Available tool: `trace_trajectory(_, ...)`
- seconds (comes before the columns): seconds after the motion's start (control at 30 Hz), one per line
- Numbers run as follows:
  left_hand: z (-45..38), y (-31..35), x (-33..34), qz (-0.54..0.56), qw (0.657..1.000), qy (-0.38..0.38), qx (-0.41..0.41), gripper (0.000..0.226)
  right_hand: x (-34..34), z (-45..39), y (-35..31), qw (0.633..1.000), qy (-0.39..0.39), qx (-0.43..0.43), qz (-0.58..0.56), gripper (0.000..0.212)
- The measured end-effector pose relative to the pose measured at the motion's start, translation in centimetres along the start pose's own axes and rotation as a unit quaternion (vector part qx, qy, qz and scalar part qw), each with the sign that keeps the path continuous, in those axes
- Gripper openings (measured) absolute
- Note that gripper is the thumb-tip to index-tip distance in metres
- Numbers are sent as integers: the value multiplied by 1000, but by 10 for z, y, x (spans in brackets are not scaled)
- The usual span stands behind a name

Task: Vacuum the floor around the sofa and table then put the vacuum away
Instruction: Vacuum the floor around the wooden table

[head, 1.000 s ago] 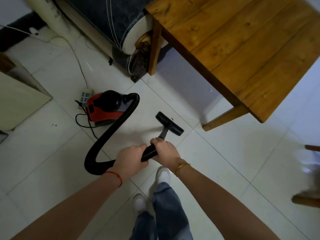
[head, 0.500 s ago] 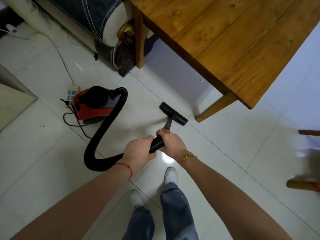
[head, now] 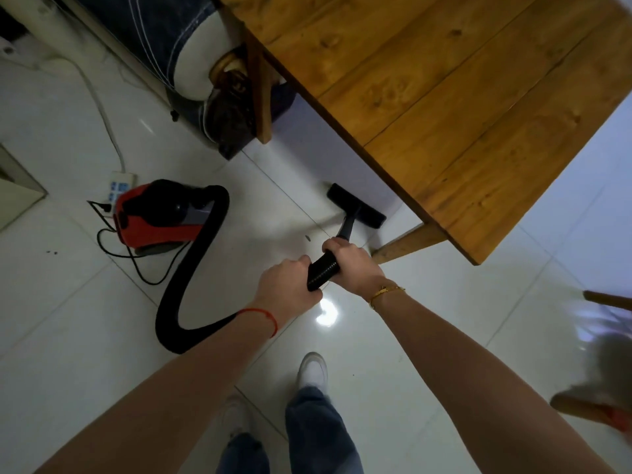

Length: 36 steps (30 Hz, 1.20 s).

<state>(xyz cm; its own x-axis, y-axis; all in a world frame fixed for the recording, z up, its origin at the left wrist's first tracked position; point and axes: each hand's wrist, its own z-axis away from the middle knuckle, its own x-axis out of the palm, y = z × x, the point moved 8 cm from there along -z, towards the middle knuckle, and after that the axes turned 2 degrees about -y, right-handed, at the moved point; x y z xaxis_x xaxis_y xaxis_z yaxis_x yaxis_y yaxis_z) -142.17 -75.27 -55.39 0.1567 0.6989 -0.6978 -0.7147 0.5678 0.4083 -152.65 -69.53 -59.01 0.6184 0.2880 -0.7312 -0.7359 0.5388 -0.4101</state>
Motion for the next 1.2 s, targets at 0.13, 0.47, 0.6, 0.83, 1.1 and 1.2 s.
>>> trace_trajectory(0.13,-4,4,-3,15,1000,-8,-18,18,-8,-6,7,1000,-5,-1,-1,38)
trace_trajectory(0.47,42,-20,-11,16,999,13,-27,12,9,19,-37,999,-8,-13,-38,30)
trace_trajectory(0.6,77,-38,-9,10,999,11,-31,13,28,38,-67,999,-7,-24,-47,30)
trace_trajectory(0.83,139,-87,-2,23,998,17,-59,15,69,57,-129,996,-23,-67,-56,31)
trace_trajectory(1.1,189,-132,7,60,994,12,-87,16,111,70,-184,990,-61,-116,-49,38)
trace_trajectory(1.2,197,-142,6,70,993,15,-91,14,119,69,-193,989,-59,-126,-43,36)
